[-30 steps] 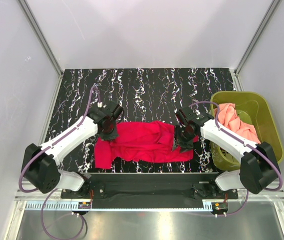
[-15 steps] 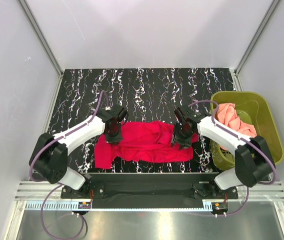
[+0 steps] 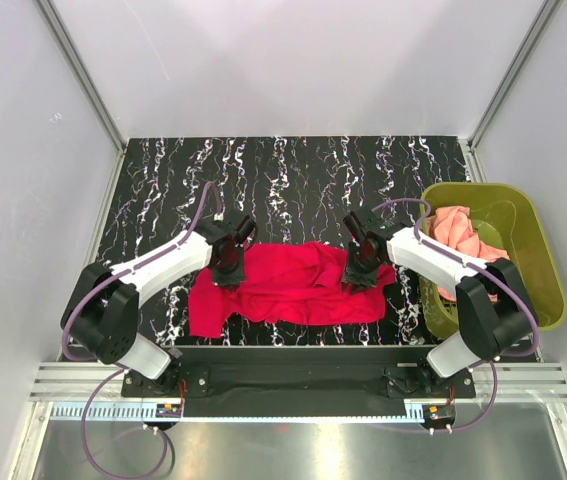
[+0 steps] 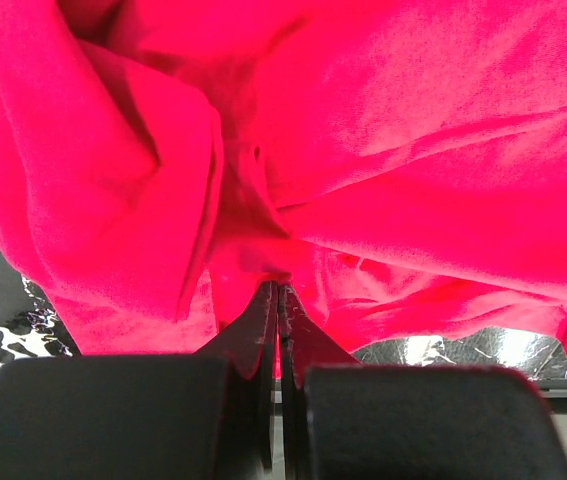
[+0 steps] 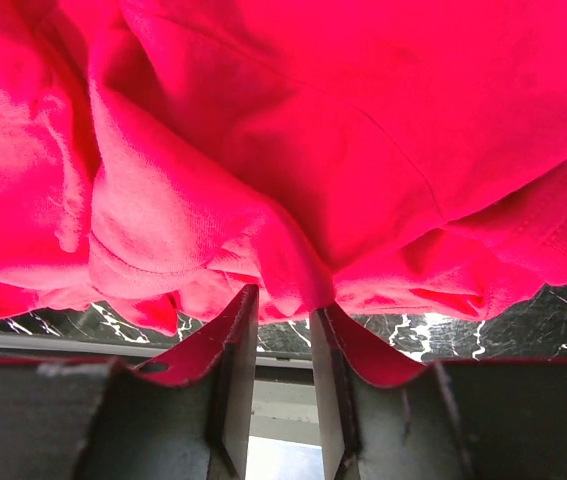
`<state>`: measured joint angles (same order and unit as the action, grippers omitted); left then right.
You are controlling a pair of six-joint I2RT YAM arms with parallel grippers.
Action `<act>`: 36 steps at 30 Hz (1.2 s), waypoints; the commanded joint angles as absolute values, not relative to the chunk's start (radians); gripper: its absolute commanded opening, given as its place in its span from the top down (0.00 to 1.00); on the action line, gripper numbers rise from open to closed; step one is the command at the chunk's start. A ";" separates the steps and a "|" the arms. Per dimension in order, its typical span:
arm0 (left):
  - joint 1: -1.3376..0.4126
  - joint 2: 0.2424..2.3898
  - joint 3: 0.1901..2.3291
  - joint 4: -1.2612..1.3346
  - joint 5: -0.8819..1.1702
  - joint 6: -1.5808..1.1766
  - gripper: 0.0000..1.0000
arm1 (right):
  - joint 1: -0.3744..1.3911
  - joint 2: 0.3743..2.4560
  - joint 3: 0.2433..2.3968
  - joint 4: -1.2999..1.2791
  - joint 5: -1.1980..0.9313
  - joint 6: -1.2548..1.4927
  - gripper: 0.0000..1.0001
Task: Fold and stack the t-shirts
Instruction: Flatten the tshirt out
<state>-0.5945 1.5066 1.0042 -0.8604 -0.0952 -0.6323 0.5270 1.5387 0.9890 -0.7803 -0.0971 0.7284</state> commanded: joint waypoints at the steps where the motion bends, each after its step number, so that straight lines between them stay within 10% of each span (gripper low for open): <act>1: -0.595 1.503 1.002 -0.828 -0.075 -0.609 1.00 | 0.518 1.531 0.986 -0.752 -0.092 0.756 0.65; 15: -0.595 1.517 1.008 -0.838 -0.080 -0.598 1.00 | 0.519 1.563 0.985 -0.733 -0.046 0.769 0.69; 24: -0.597 1.519 1.002 -0.842 -0.097 -0.603 1.00 | 0.518 1.490 0.980 -0.784 -0.005 0.769 0.99; 36: -0.598 1.520 0.983 -0.844 -0.129 -0.623 0.69 | 0.520 1.442 1.003 -0.812 -0.025 0.739 1.00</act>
<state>-0.5945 1.5208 0.9863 -0.8524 -0.0975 -0.6178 0.5270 1.4704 0.9668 -0.8001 -0.0433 0.7593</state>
